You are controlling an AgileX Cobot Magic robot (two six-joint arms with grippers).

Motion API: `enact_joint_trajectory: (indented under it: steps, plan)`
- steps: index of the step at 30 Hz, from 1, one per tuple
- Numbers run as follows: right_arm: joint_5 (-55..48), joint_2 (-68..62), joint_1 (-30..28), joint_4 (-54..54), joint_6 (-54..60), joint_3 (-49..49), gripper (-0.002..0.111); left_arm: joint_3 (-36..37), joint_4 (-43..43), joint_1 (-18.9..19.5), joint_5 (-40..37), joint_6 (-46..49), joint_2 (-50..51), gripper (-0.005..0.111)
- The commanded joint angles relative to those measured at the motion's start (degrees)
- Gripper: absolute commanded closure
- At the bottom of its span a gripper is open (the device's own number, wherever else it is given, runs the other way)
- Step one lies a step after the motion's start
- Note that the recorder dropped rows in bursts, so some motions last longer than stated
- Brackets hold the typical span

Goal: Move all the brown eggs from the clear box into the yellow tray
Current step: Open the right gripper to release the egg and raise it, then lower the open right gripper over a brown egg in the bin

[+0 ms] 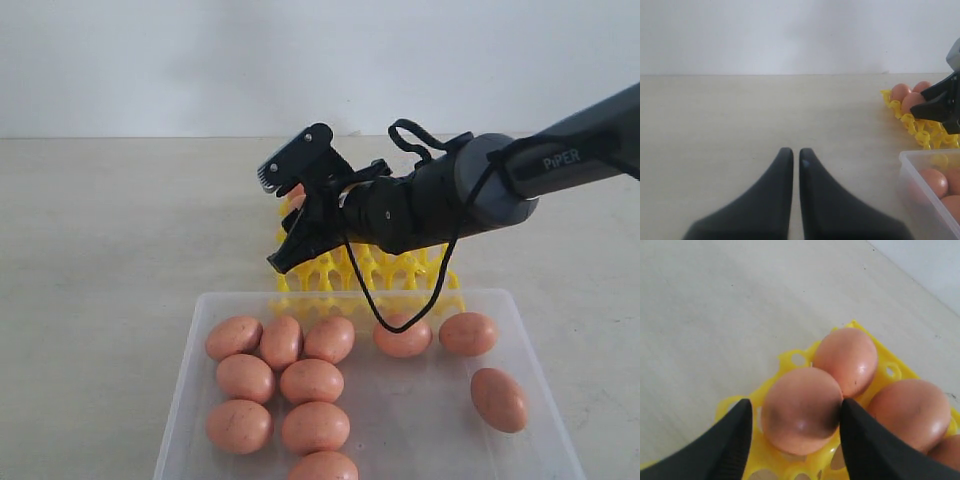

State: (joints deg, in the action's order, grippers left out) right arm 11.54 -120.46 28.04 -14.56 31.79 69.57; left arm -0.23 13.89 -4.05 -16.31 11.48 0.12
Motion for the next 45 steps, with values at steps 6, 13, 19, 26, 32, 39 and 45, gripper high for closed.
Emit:
enact_joint_trajectory:
  steps: [6,13,19,26,32,39,45]
  plan:
    - [-4.42,13.50,-0.11,-1.24,-3.50,-0.32,0.064,0.23,0.06,-0.51,0.07,0.15,-0.12,0.103]
    - [-37.86,22.15,-0.11,-0.50,-1.56,-0.32,0.107,0.23,0.06,-0.51,0.07,0.15,-0.12,0.103]
    - [-67.03,20.65,-0.11,0.41,2.84,-0.32,0.107,0.23,0.06,-0.51,0.07,0.15,-0.12,0.103]
    - [-73.85,19.66,-0.11,8.57,9.29,-0.32,0.087,0.23,0.06,-0.51,0.07,0.15,-0.12,0.103]
    - [-65.66,17.47,-0.11,9.60,12.38,-0.44,0.042,0.23,0.06,-0.51,0.07,0.15,-0.12,0.103]
    - [-63.62,11.26,-0.11,10.87,15.61,-0.44,0.050,0.23,0.06,-0.51,0.07,0.15,-0.12,0.103]
    - [-63.03,9.47,-0.11,12.50,15.61,-0.44,0.050,0.23,0.06,-0.51,0.07,0.15,-0.12,0.103]
